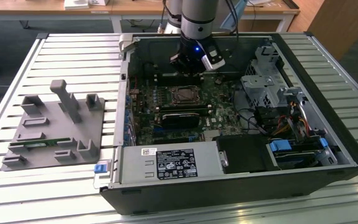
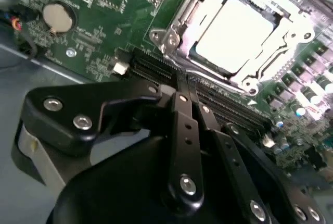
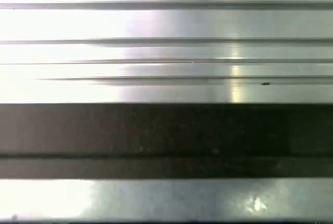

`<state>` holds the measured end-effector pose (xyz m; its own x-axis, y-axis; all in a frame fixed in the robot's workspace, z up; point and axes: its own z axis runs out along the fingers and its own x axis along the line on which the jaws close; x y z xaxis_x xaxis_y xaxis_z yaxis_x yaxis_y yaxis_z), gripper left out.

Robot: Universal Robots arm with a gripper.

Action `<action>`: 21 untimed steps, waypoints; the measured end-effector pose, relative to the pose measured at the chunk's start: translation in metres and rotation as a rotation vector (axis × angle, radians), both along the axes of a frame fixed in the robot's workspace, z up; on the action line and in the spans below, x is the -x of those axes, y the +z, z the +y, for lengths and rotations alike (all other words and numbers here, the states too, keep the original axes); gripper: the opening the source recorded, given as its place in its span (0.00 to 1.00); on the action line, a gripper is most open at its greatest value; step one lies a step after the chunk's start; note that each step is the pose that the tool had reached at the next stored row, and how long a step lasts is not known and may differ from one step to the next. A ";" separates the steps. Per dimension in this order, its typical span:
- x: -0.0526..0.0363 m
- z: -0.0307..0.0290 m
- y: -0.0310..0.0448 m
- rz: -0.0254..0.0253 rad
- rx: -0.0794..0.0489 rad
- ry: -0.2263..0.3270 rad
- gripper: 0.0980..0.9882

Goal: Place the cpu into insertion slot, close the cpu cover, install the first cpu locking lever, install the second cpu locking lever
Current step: 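Install the first cpu locking lever, then install the second cpu locking lever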

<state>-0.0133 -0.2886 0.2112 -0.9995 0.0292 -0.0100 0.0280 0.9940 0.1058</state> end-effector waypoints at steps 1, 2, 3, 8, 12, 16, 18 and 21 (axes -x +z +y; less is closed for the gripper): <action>0.0000 -0.0002 0.0001 -0.0001 0.000 0.000 0.01; 0.0000 -0.0010 0.0001 -0.0001 0.000 0.000 0.01; 0.0000 -0.0021 0.0001 -0.0001 0.000 0.000 0.01; 0.0000 -0.0051 0.0001 -0.0001 0.000 0.000 0.01; 0.0000 -0.0064 0.0001 0.0000 0.000 0.000 0.01; 0.0000 -0.0081 0.0001 -0.0001 0.000 0.000 0.01; 0.0000 -0.0089 0.0001 -0.0001 0.000 0.000 0.01; 0.0000 -0.0102 0.0001 -0.0001 0.000 0.000 0.01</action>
